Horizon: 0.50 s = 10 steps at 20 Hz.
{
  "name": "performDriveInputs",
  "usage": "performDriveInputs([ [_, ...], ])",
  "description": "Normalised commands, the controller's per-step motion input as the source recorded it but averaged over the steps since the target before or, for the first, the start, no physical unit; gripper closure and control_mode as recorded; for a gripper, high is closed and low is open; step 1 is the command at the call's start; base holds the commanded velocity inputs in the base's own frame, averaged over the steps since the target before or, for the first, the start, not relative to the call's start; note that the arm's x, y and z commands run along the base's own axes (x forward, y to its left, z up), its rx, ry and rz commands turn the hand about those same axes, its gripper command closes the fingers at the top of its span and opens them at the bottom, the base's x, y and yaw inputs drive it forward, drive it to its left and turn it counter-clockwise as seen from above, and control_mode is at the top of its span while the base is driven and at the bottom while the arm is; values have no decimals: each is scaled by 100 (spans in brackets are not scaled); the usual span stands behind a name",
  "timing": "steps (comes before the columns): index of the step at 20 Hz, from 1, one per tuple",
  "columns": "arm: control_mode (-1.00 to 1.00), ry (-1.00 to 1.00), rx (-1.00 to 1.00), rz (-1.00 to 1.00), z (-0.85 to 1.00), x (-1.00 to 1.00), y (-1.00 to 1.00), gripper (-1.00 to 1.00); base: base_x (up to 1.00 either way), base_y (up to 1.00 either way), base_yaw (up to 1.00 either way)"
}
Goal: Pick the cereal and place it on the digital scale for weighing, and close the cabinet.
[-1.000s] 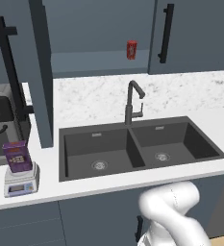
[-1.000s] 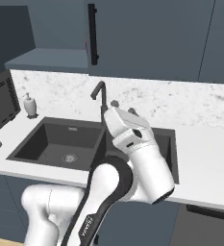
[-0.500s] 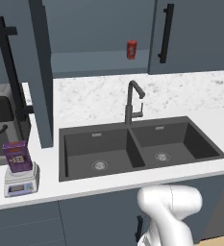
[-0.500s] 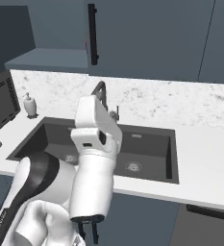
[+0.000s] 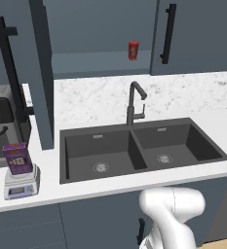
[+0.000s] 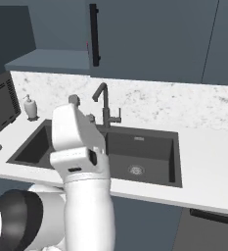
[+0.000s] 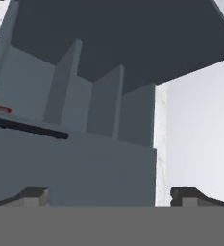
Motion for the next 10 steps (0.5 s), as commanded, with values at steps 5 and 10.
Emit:
performDriveInputs([
  [5,-100,-9,4,6,-5,-87,95,-100,0,0,0],
  [10,-100,-2,-1,0,-69,-17,100,-100,0,0,0],
])
